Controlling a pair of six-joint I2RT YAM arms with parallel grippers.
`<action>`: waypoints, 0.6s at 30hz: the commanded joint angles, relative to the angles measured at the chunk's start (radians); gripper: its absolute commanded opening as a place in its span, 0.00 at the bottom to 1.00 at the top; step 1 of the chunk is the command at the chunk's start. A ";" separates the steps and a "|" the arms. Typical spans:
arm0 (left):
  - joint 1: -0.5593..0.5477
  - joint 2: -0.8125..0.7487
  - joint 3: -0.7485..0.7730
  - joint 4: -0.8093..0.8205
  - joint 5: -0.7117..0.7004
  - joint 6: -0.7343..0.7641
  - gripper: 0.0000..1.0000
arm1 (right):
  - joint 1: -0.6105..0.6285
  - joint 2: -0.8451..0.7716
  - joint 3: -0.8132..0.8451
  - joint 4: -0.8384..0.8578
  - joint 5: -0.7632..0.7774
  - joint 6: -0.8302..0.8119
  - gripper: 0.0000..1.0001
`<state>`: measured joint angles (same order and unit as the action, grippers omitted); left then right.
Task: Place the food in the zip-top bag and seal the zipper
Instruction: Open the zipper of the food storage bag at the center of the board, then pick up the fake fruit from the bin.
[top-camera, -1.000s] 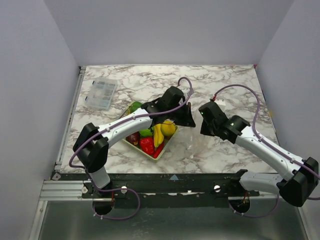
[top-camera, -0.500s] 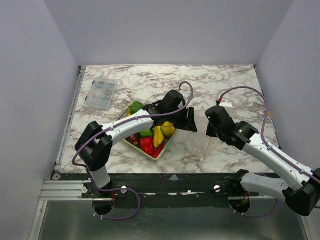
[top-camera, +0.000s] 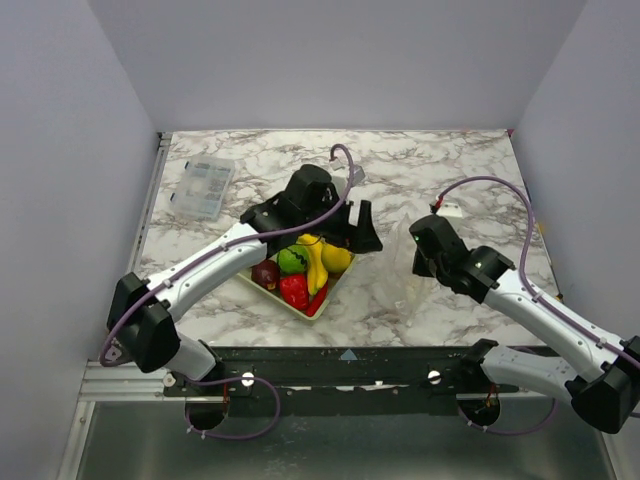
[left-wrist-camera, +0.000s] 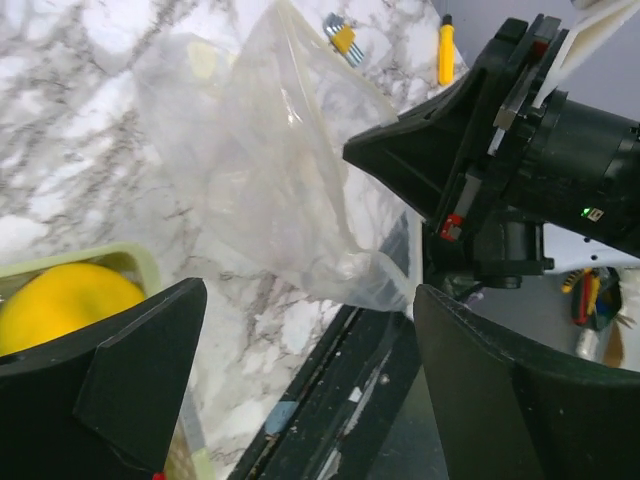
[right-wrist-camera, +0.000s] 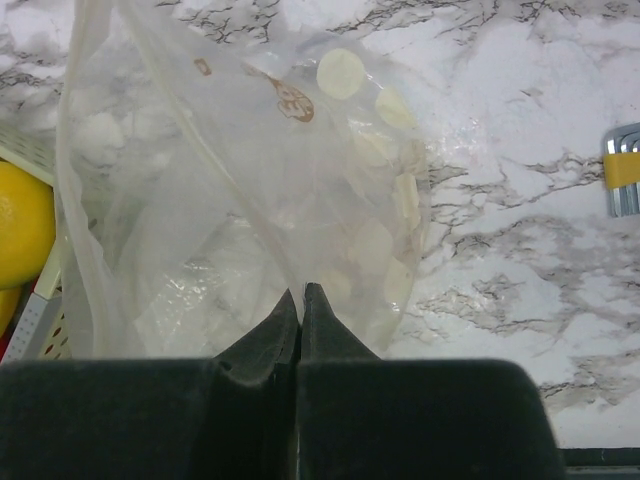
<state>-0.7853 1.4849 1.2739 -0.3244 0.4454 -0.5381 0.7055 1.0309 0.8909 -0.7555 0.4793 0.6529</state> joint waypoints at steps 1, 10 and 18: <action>0.042 -0.075 -0.029 -0.122 -0.082 0.106 0.87 | 0.004 -0.006 0.001 0.005 0.032 0.002 0.01; 0.070 -0.019 -0.033 -0.245 -0.395 0.129 0.89 | 0.004 -0.047 -0.009 0.024 0.028 -0.010 0.01; 0.080 0.090 -0.031 -0.196 -0.354 0.071 0.91 | 0.003 -0.062 -0.013 0.024 0.023 -0.011 0.01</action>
<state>-0.7132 1.5459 1.2339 -0.5316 0.1024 -0.4400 0.7055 0.9924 0.8906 -0.7490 0.4808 0.6525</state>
